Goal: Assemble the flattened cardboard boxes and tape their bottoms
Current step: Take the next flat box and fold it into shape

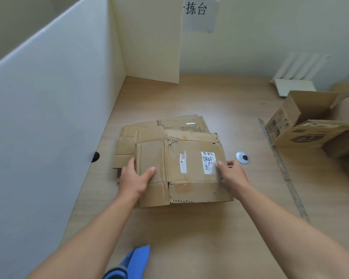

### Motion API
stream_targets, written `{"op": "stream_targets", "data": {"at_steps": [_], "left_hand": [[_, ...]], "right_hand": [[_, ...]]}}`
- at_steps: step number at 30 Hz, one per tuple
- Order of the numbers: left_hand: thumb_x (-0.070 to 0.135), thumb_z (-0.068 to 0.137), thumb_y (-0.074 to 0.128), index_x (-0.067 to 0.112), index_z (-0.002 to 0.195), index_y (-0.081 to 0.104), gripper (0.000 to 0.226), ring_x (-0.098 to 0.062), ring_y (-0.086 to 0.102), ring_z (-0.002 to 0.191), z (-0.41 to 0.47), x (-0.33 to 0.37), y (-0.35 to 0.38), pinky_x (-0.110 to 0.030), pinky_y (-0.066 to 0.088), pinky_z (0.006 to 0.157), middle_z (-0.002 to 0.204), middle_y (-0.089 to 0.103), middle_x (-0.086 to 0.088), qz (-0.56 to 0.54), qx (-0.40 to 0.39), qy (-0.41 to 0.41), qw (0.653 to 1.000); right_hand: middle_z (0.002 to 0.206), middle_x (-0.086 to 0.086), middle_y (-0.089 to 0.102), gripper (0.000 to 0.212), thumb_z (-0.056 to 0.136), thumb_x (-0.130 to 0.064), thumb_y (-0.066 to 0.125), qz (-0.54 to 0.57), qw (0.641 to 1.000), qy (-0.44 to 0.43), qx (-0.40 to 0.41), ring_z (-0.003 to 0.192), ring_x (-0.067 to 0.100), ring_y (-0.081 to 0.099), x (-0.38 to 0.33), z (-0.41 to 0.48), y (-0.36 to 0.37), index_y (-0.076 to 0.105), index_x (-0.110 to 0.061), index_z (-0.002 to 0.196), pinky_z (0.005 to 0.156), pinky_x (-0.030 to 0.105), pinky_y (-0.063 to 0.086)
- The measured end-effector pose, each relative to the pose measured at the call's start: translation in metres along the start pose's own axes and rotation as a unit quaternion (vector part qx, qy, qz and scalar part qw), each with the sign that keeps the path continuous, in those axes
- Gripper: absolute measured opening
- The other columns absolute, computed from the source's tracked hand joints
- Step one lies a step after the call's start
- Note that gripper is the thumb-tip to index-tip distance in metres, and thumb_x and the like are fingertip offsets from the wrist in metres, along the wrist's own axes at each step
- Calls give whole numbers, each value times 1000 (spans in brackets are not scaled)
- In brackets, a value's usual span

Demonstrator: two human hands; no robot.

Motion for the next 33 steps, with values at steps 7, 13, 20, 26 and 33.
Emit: {"op": "stream_targets", "data": {"at_steps": [7, 13, 20, 26, 33], "left_hand": [[30, 94, 66, 35, 149, 38, 63, -5, 55, 119, -92, 31, 25, -24, 46, 94, 142, 47, 8, -144, -125, 98, 977], [59, 67, 71, 38, 143, 36, 87, -5, 61, 116, -174, 37, 45, -22, 54, 87, 141, 48, 12, -182, -234, 114, 948], [56, 55, 80, 64, 145, 9, 115, 10, 42, 128, -215, 35, 55, -12, 42, 96, 146, 32, 28, -62, -262, 179, 946], [42, 60, 74, 61, 147, 4, 114, 6, 30, 138, -239, 24, 62, -28, 36, 107, 152, 25, 28, 14, -241, 232, 942], [48, 63, 78, 65, 136, 23, 93, 10, 34, 135, -256, 15, 61, -30, 42, 99, 136, 37, 41, -42, -137, 250, 958]], "right_hand": [[115, 11, 59, 64, 94, -29, 68, 116, 991, -31, -53, 99, 17, 63, 36, -66, -51, 36, -20, 149, 82, 34, 48], [123, 10, 62, 34, 95, -14, 65, 214, 965, -10, -149, 95, 14, 69, 77, -119, -85, 56, -21, 127, 75, 39, 56], [133, 1, 58, 68, 89, -31, 72, 286, 948, -38, -137, 117, 18, 62, 98, -141, -122, 35, -34, 146, 84, 45, 55], [128, -8, 63, 64, 82, -43, 73, 226, 947, -153, -172, 113, 16, 66, 96, -162, -152, 45, -48, 140, 82, 39, 59], [131, -9, 60, 66, 82, -37, 73, 186, 946, -220, -146, 118, 11, 60, 108, -186, -163, 45, -47, 140, 91, 31, 56]]}}
Point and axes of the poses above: each hand's wrist, its own z-axis towards the middle knuckle, its own y-axis out of the palm, x = y × z, the point moved 7 cm from there along z, towards the middle knuckle
